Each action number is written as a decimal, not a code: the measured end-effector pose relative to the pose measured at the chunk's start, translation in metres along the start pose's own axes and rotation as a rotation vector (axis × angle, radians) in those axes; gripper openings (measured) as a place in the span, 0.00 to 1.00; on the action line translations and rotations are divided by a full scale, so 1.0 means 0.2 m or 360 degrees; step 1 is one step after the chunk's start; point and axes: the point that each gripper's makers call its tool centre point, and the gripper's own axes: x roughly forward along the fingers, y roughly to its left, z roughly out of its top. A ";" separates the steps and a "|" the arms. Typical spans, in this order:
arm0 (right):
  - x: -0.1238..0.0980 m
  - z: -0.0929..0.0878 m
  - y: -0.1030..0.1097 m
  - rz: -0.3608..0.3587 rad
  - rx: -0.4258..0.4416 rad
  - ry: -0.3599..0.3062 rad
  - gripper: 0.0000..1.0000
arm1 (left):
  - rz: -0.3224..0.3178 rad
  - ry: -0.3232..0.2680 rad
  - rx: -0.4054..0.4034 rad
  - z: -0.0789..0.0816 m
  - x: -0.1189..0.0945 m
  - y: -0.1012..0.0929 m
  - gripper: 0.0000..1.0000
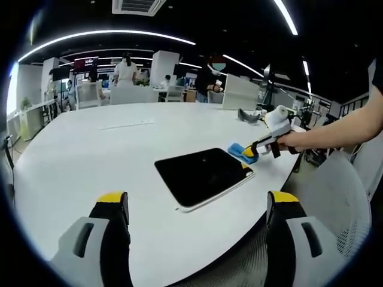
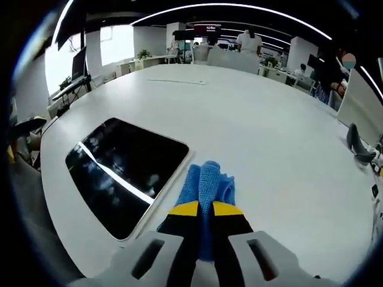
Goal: Wipe the mirror surface with the cleaning cloth until all visible marks leave the cleaned area.
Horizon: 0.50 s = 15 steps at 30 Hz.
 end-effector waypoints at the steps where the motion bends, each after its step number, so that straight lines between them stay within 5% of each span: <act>1: 0.00 0.00 0.00 -0.0006 -0.0009 0.0007 0.00 | 0.0001 -0.0001 0.0000 0.00 0.00 0.00 0.95; 15: 0.01 0.13 0.11 0.0014 -0.0026 -0.0034 0.00 | -0.0006 -0.0008 -0.0009 0.00 -0.01 0.00 0.95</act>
